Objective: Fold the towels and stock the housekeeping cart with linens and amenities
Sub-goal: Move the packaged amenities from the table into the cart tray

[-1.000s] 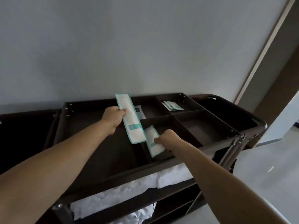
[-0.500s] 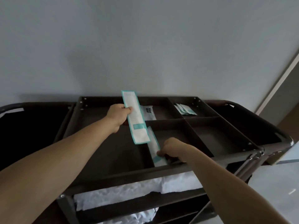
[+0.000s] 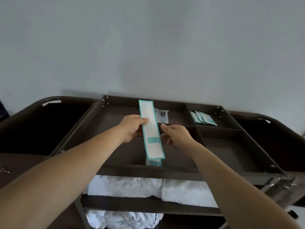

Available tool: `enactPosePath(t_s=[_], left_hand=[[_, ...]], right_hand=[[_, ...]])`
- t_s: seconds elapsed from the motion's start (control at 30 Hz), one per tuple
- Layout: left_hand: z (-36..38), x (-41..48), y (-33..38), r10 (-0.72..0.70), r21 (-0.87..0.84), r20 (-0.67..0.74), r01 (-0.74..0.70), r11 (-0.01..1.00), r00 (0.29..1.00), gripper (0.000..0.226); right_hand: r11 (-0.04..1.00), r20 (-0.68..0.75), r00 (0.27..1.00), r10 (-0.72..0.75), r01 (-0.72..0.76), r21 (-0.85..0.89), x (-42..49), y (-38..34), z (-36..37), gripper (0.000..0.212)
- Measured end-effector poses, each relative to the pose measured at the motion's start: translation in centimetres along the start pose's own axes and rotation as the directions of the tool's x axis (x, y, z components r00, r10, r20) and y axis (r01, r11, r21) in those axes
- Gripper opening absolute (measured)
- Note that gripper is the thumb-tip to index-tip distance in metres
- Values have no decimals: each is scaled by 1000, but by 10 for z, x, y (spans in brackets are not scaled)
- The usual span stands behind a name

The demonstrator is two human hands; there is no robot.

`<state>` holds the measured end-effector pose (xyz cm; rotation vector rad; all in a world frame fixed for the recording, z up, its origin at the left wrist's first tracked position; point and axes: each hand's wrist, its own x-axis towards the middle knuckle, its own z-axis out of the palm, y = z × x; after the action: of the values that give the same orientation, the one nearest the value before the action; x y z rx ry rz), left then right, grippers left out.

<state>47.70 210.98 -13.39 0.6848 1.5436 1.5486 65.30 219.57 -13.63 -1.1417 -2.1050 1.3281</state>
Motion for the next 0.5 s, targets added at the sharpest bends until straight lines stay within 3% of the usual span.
enactPosePath(t_s=[0.13,0.2,0.3,0.4,0.5], left_hand=[[34,-9,-4,-41,58,78,37,998,996,5],[42,-9,-6,-33,167,70,21,986,997,8],[40,-9,-3,96,376,-65,-65,924,993,13],[23,-10,1,196,510,-143,-97,855,970,22],[7,-15,-1,197,582,-139,-81,809,971,11]], right_hand=[[993,155,987,49,-65,100,-9,3,-14,25],[989,135,987,88,-104,109,-9,10,-19,26],[980,44,986,163,-167,106,0,26,-24,25],[970,97,966,241,-237,-52,10,41,-24,22],[933,161,945,284,-234,-272,16,51,-12,23]])
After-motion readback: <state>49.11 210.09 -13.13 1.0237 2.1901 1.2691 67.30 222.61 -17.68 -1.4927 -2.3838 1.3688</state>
